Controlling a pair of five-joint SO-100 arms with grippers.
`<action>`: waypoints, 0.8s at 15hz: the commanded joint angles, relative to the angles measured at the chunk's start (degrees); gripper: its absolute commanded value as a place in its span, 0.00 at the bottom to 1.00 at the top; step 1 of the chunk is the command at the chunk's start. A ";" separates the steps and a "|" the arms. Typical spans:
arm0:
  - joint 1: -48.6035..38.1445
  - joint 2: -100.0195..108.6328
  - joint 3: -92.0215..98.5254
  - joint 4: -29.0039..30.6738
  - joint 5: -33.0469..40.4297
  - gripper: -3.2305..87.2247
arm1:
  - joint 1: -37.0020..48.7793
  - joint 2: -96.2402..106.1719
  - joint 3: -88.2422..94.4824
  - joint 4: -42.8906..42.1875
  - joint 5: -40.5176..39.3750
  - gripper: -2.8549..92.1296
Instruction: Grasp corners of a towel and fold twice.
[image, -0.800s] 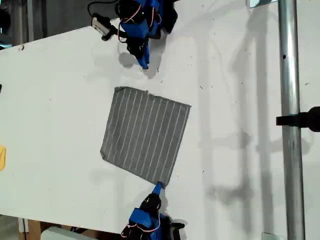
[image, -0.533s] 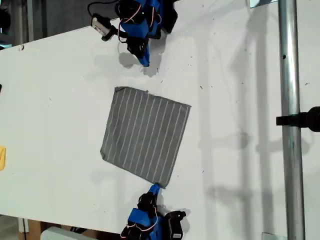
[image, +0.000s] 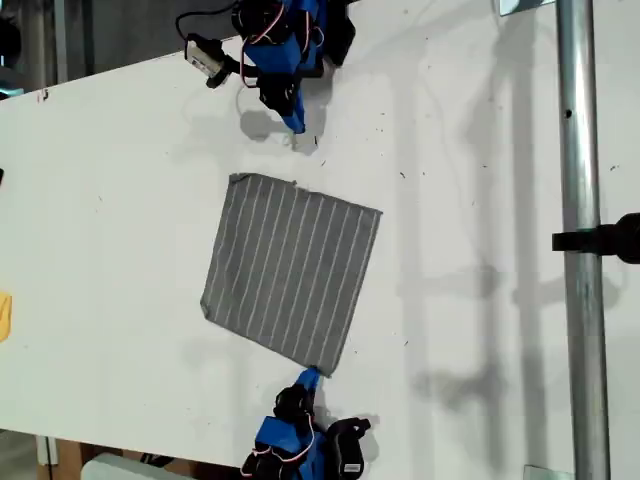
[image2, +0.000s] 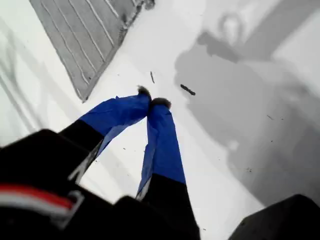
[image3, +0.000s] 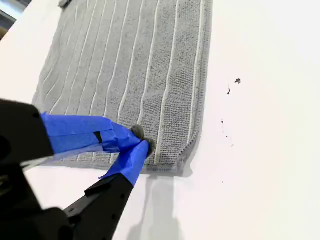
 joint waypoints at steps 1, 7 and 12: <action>-0.09 0.35 -4.83 0.97 -1.14 0.00 | -2.72 -0.62 -7.91 -0.09 -0.26 0.03; 0.09 -22.94 -33.49 2.46 5.19 0.00 | -7.82 -34.89 -36.39 -6.06 -8.61 0.03; 2.02 -59.94 -69.96 14.15 16.87 0.00 | -13.80 -63.90 -63.02 -1.58 -15.47 0.03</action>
